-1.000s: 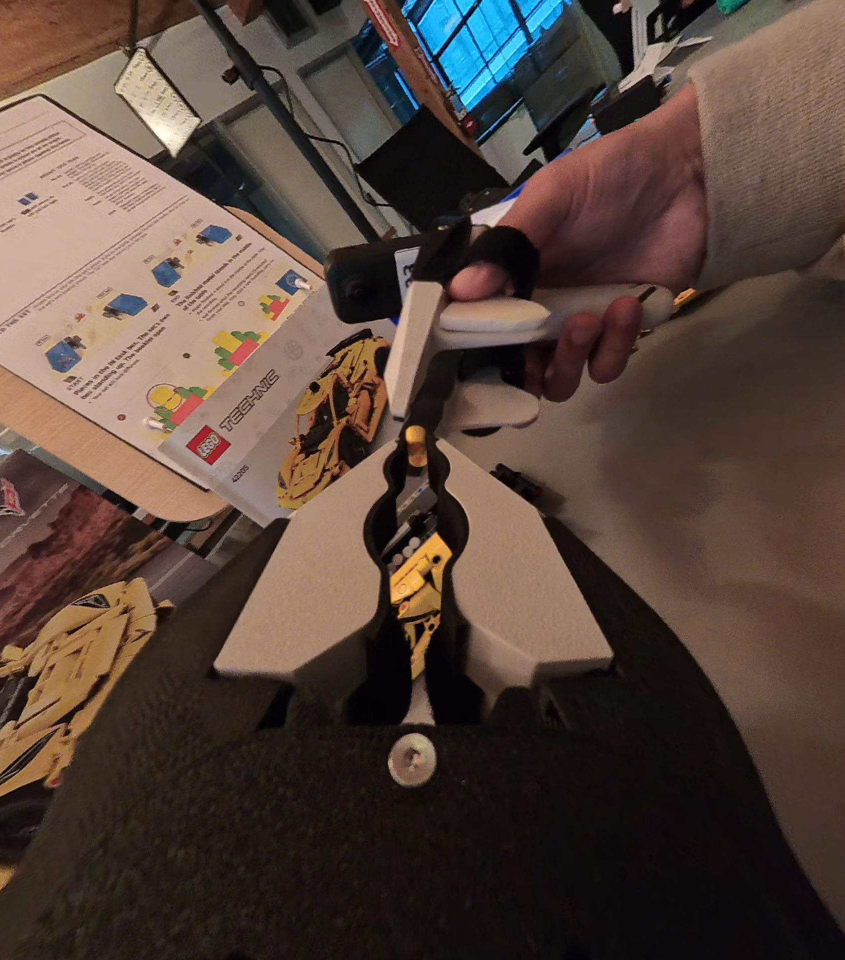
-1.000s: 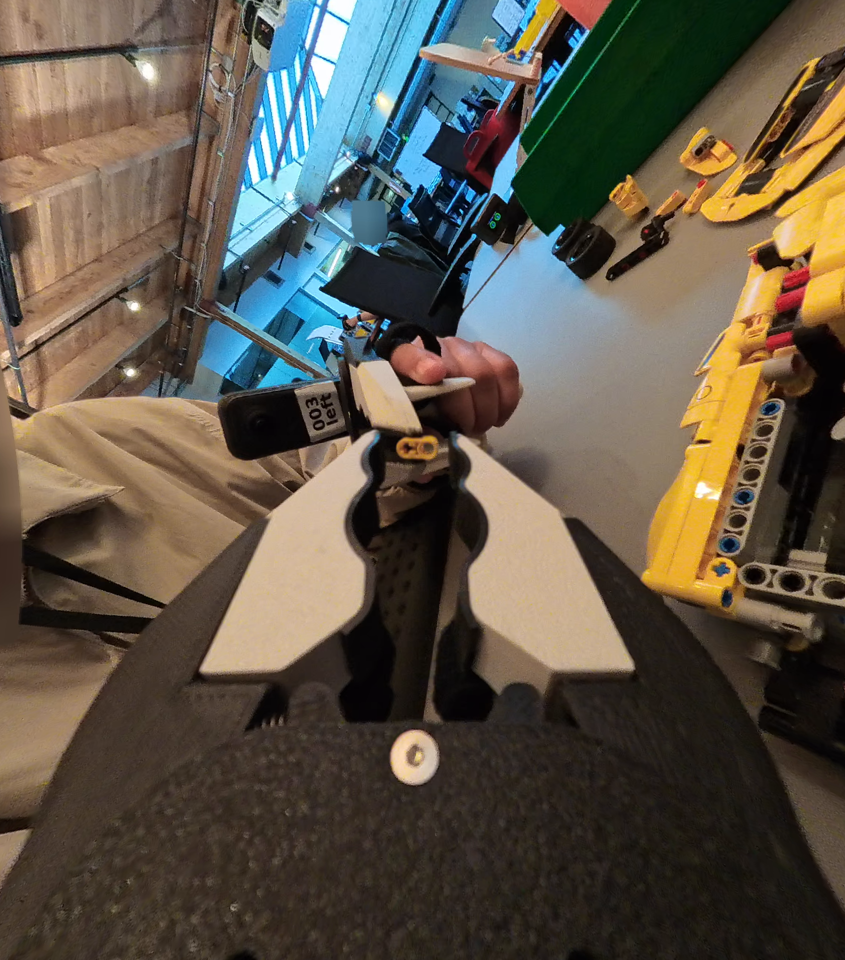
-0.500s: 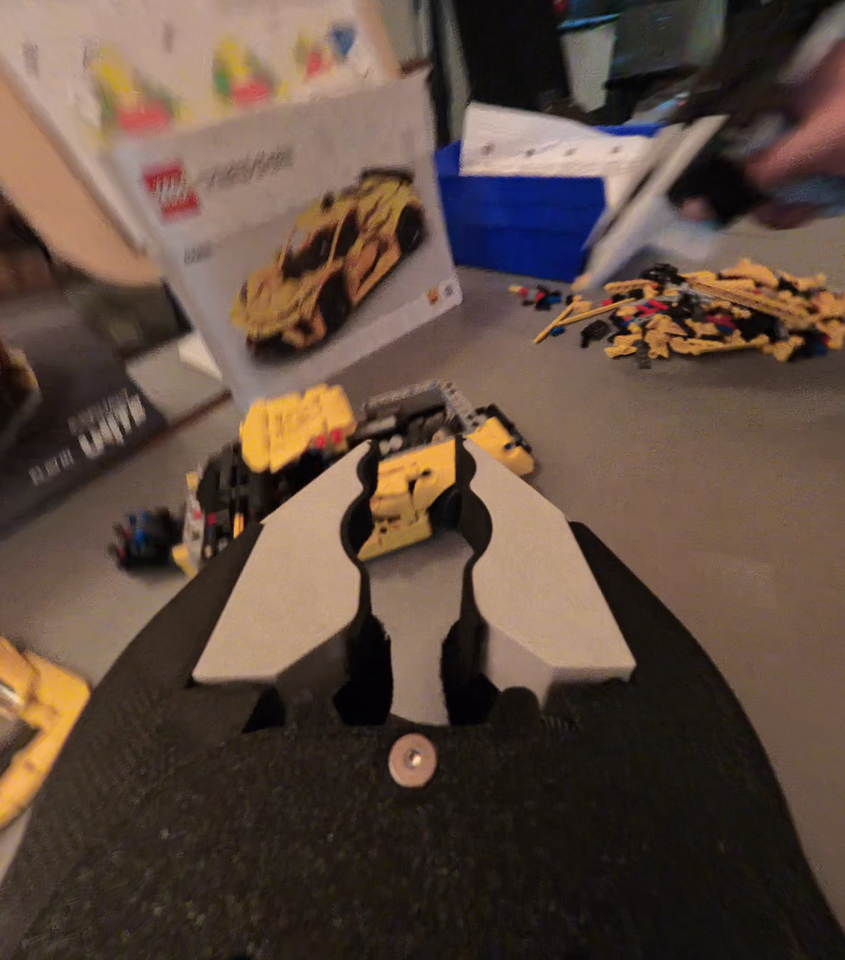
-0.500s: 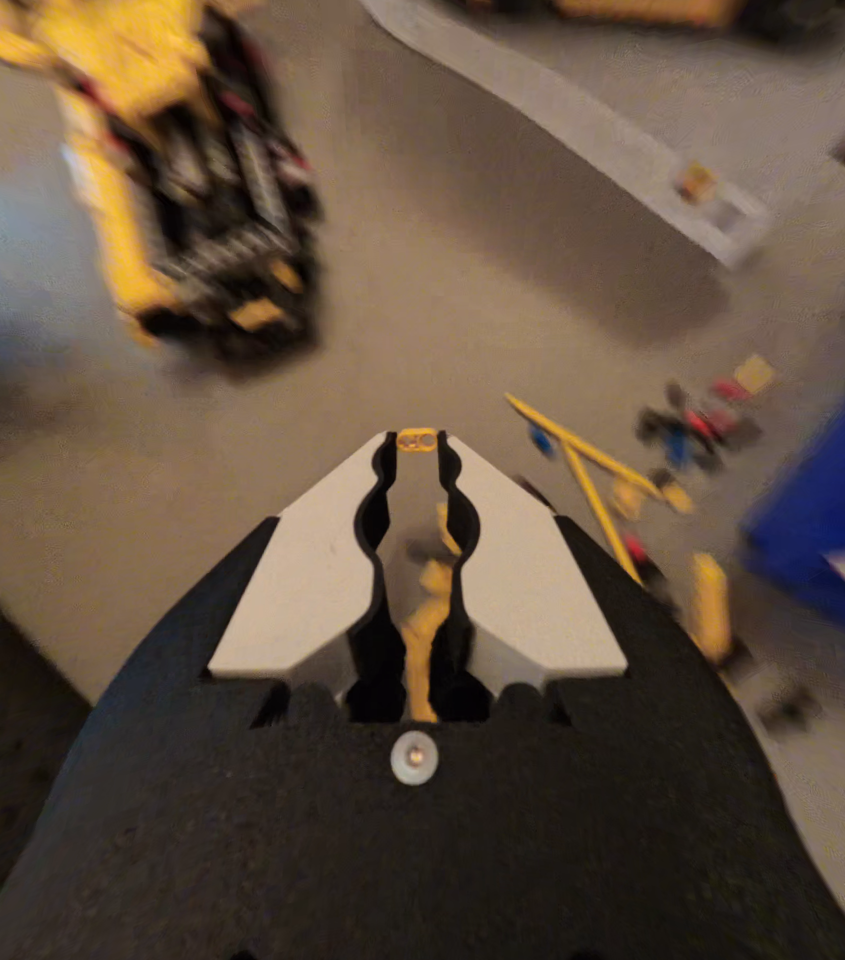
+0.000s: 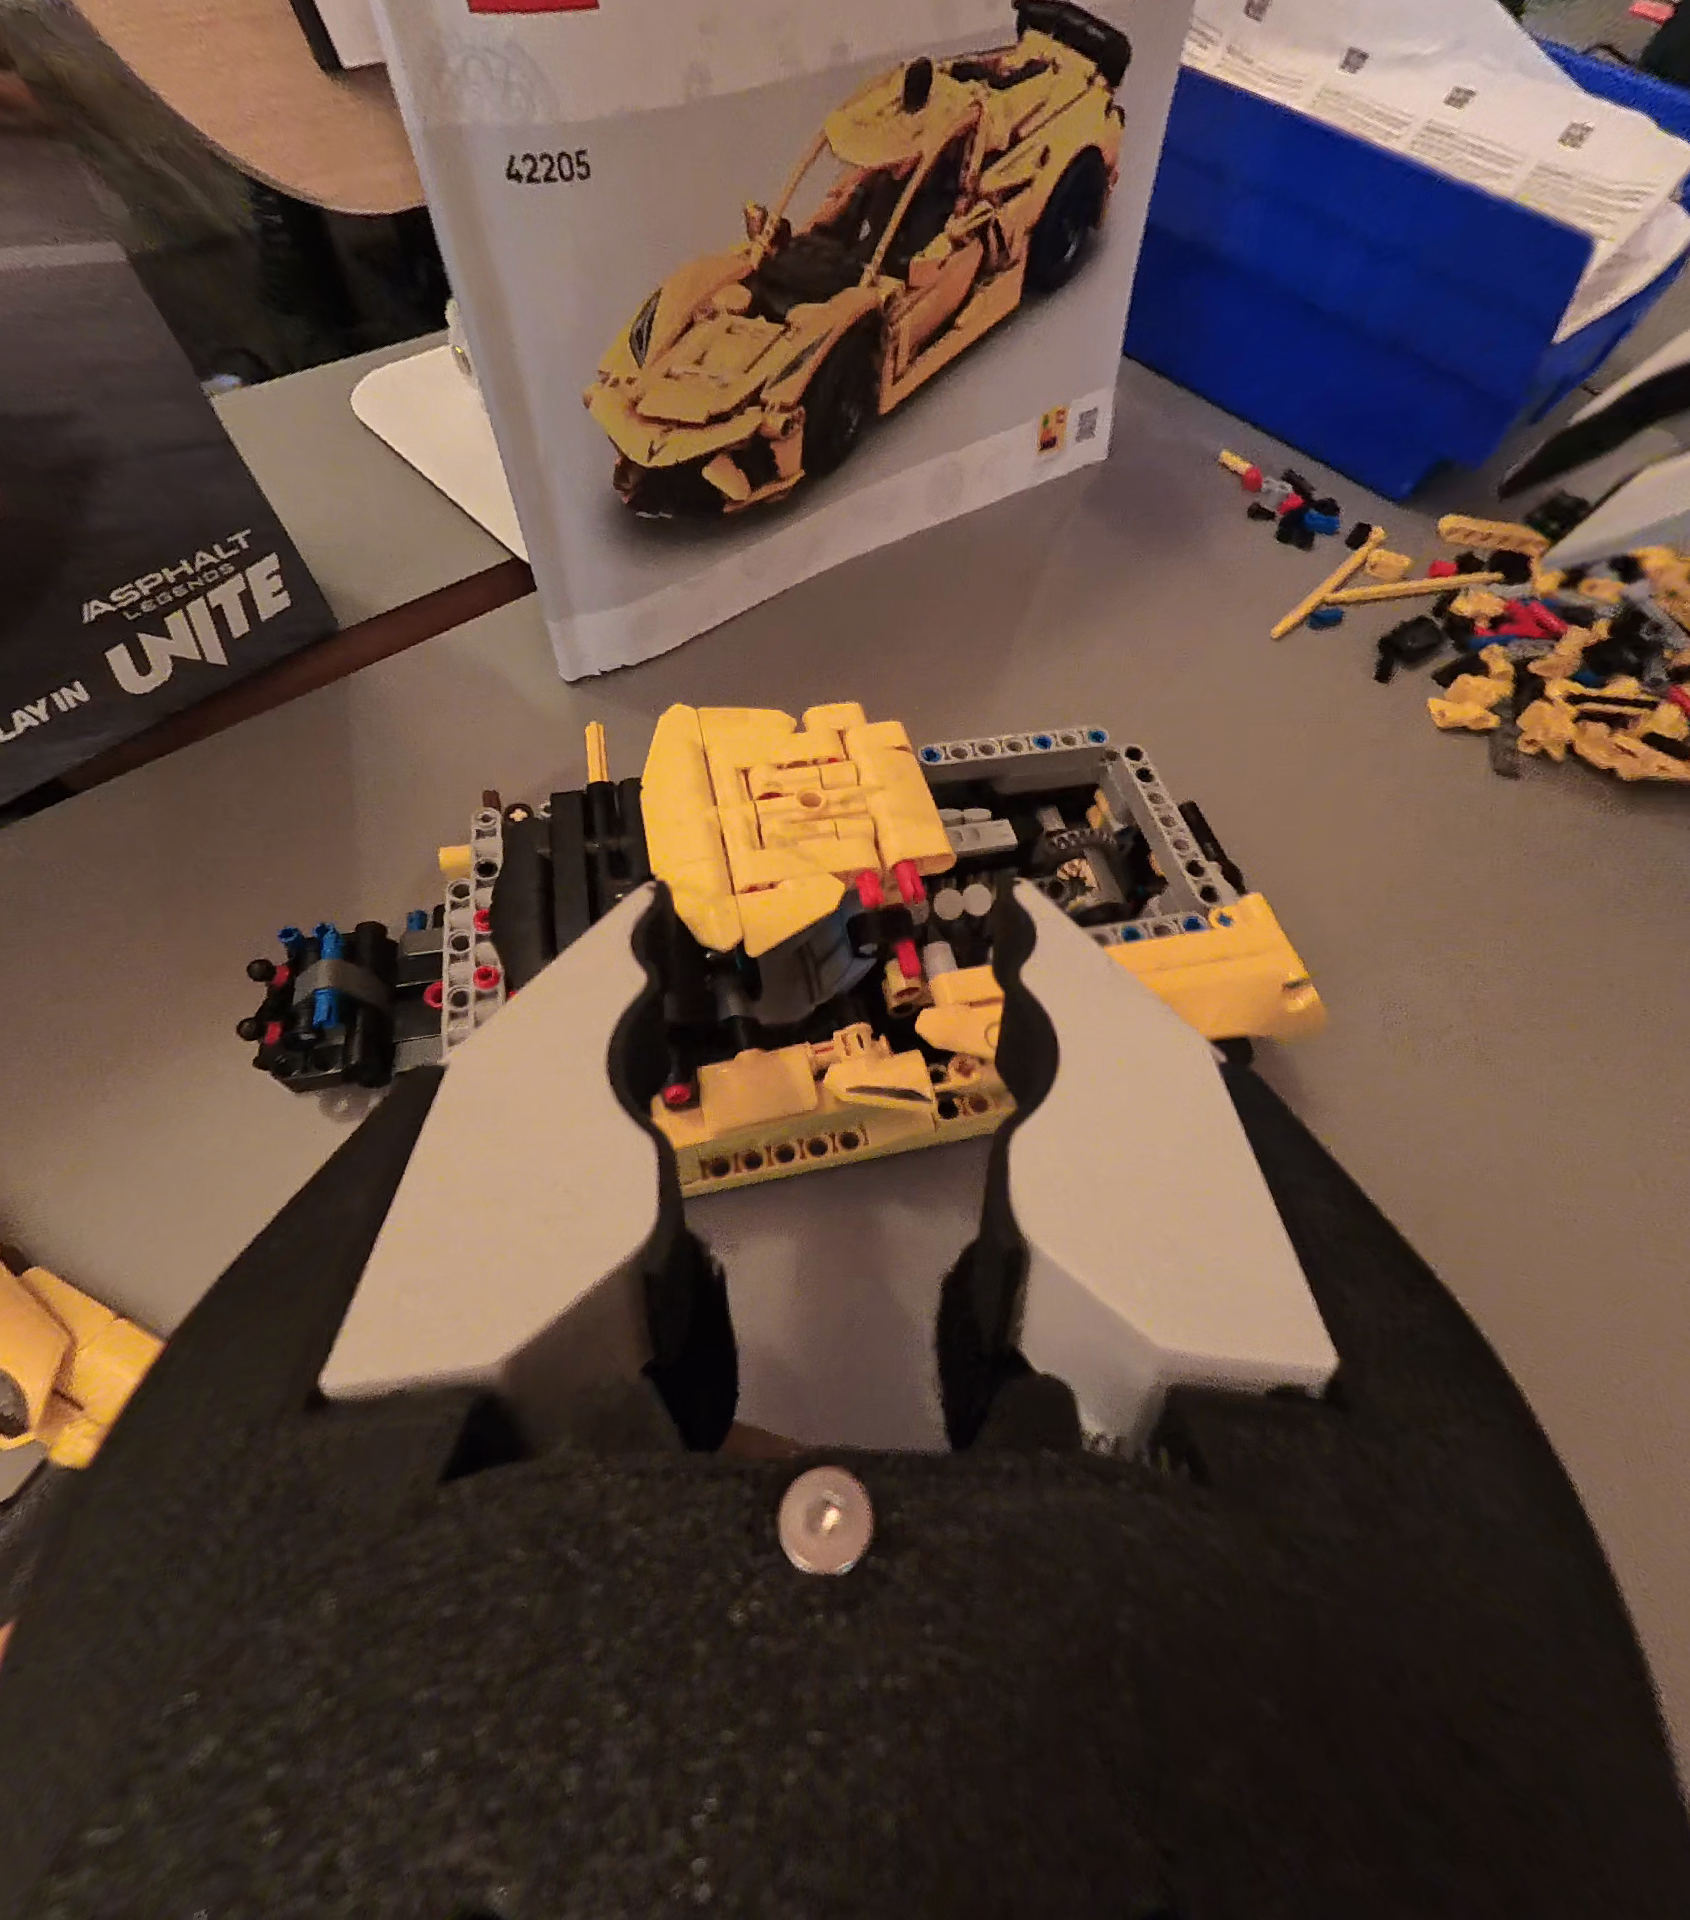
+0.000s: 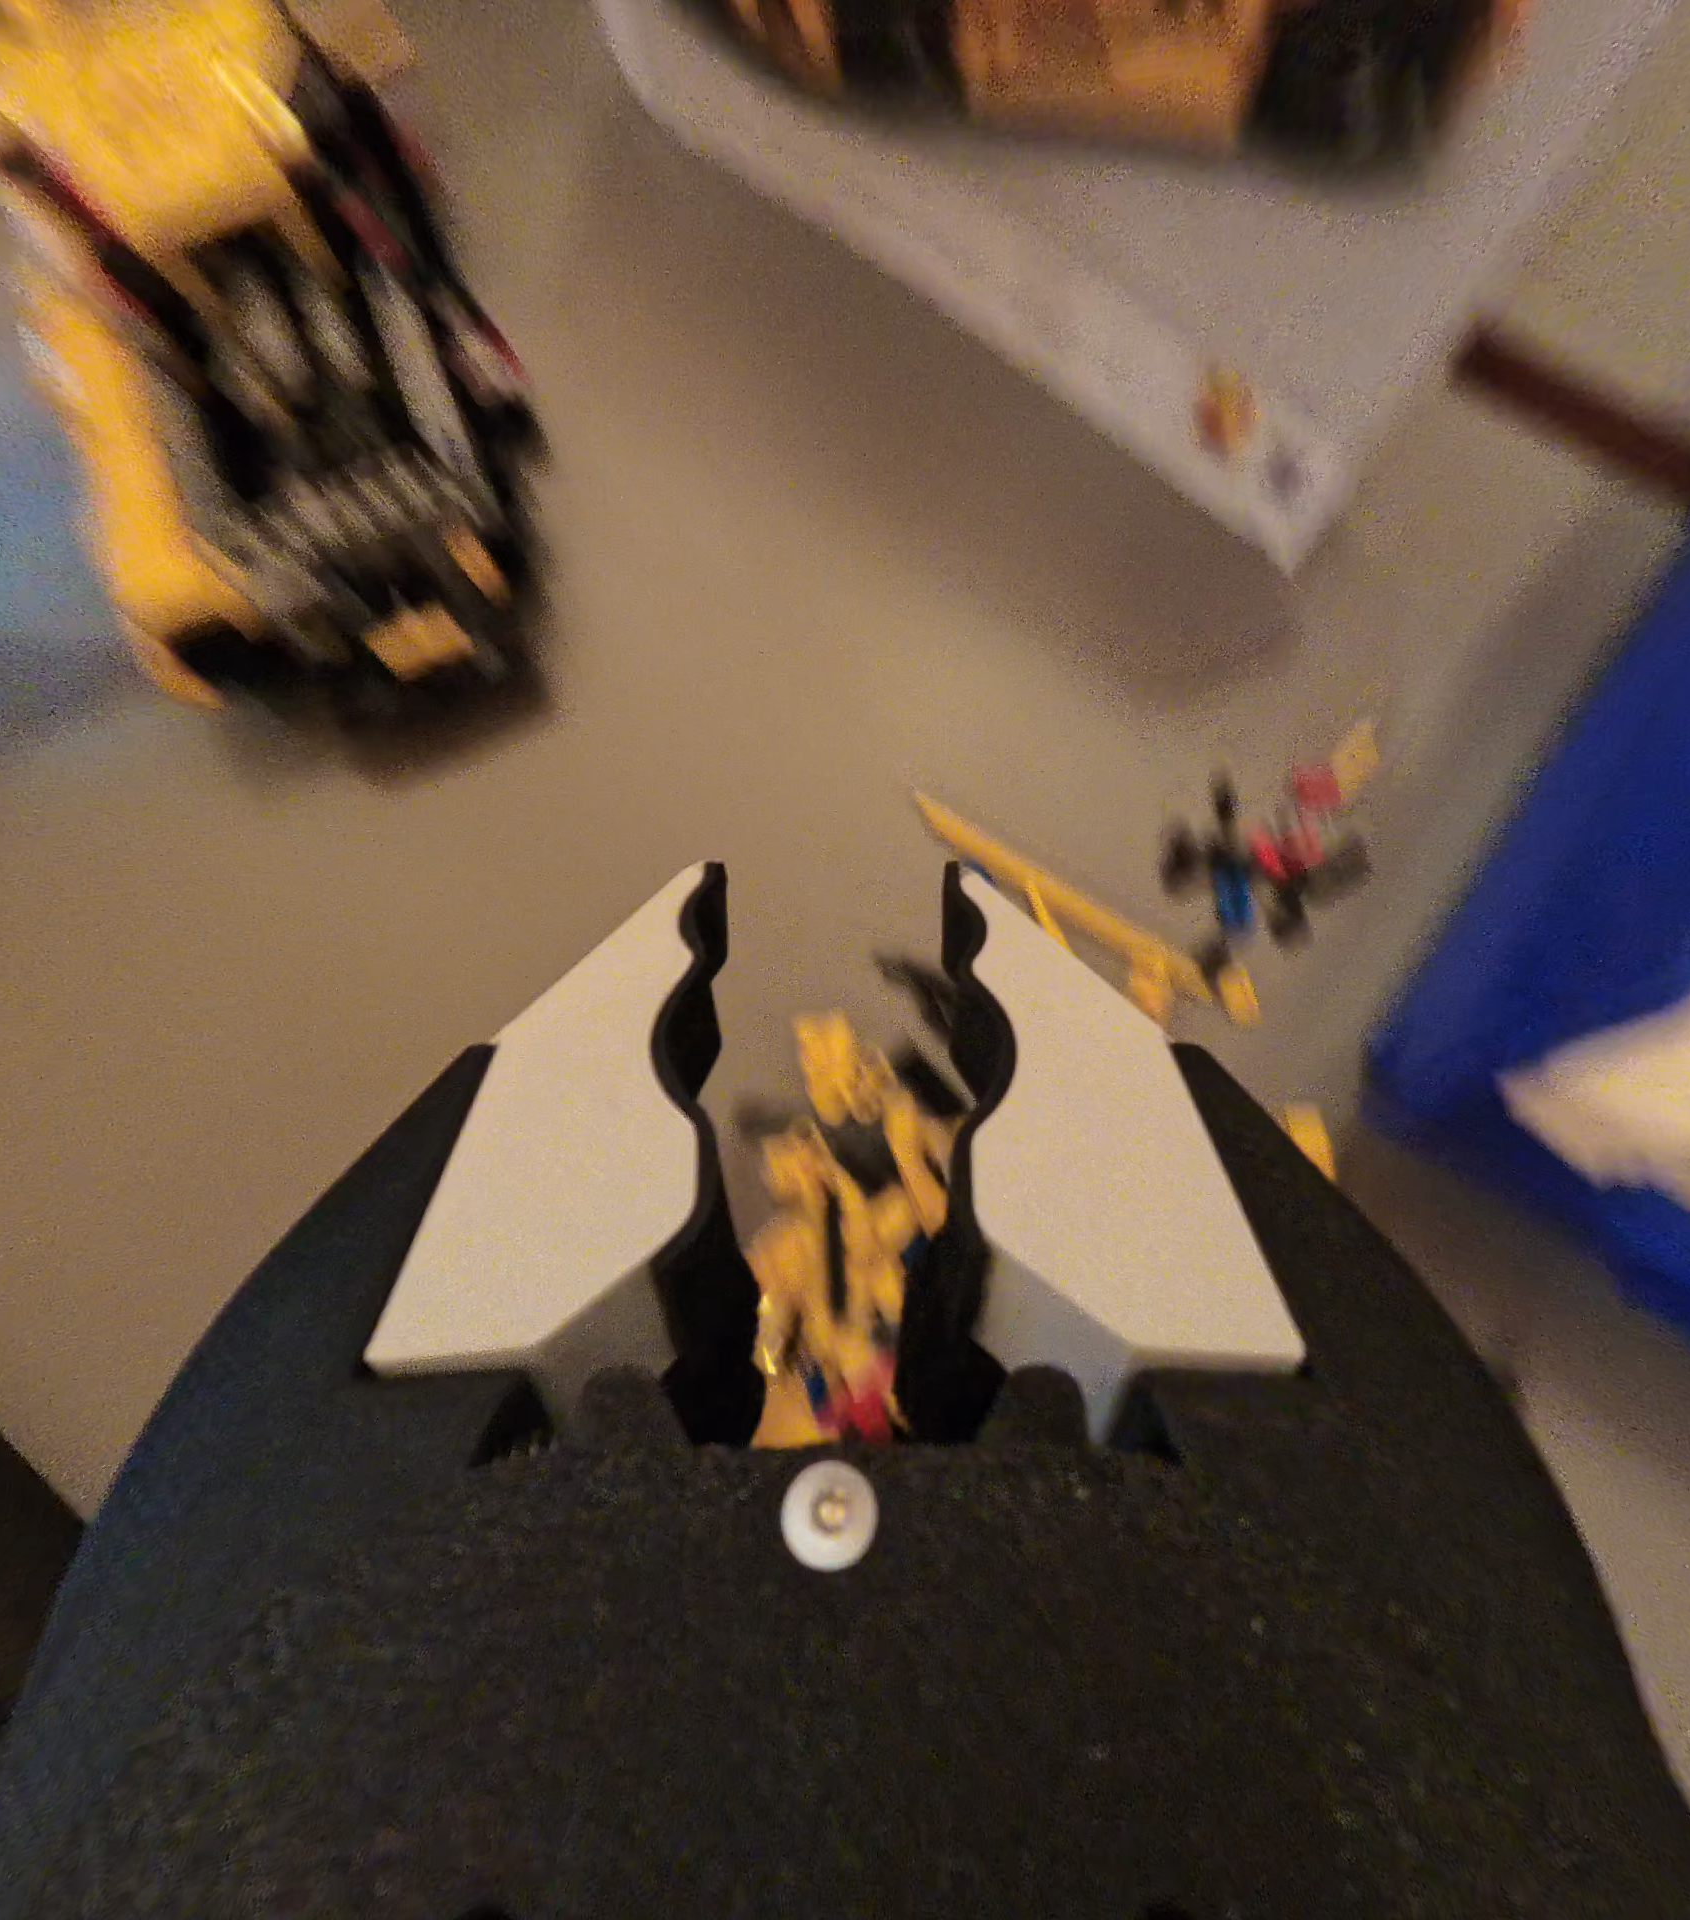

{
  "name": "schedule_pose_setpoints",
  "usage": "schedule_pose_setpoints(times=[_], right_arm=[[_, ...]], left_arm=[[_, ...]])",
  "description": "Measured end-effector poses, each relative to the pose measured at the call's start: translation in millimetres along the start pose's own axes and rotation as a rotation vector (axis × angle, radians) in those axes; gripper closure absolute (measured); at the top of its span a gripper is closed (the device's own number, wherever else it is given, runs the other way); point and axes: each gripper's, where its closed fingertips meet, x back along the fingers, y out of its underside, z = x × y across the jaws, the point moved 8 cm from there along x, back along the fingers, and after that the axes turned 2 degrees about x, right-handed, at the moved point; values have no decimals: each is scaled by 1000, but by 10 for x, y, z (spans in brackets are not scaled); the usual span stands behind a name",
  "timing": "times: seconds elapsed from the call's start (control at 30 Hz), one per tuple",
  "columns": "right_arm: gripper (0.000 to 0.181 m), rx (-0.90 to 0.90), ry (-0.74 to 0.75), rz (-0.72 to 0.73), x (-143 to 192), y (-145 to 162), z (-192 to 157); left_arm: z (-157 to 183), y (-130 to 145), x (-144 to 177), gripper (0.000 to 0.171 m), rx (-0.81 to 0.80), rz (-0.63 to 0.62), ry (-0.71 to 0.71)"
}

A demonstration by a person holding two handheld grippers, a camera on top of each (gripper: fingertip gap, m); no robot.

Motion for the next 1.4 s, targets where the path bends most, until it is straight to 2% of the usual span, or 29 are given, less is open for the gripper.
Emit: schedule_pose_setpoints(times=[0.07, 0.13, 0.2, 0.27, 0.37, 0.43, 0.47, 0.5, 0.63, 0.73, 0.8, 0.97, 1.03, 1.17, 1.4], right_arm=[[146, -2, -144, 140, -128, -430, -216], [145, -21, -346, 164, -467, -753, -403], [139, -99, -577, 22, -932, -953, -513], [141, -226, -795, -68, -1308, -1133, -545], [150, -313, -927, -146, -1671, -1245, -516], [165, -278, -958, -130, -1713, -1268, -576], [166, -289, -998, -133, -1697, -1267, -612], [159, -317, -1030, -137, -1676, -1266, -637], [155, -372, -1036, -95, -1514, -1197, -722], [176, -390, -1028, -61, -1285, -1095, -850], [176, -397, -1087, -71, -1124, -1008, -989], [175, -454, -1028, -38, -936, -807, -1126], [175, -461, -991, -14, -910, -726, -1133], [174, -578, -1127, 10, -946, -586, -1246], [175, -617, -1141, 17, -1081, -412, -1379]], left_arm=[[2, 12, -71, 106, 5, 19, -35], [22, 13, -156, 99, 2, 17, -53], [42, -15, -247, 94, -27, 7, -75], [51, -51, -335, 91, -51, -14, -90], [35, -48, -448, 91, -78, -71, -110], [10, -58, -456, 96, -63, -90, -112], [5, -56, -452, 98, -84, -106, -111], [8, -56, -445, 98, -100, -119, -112], [82, -49, -357, 99, -158, -115, -72], [204, -66, -170, 101, -256, -80, 10], [298, -78, -56, 103, -323, -93, 78], [448, -79, 79, 104, -436, -113, 150], [503, -92, 94, 104, -462, -123, 163], [572, -73, 189, 104, -560, -200, 206], [513, 95, 195, 104, -542, -293, 299]])
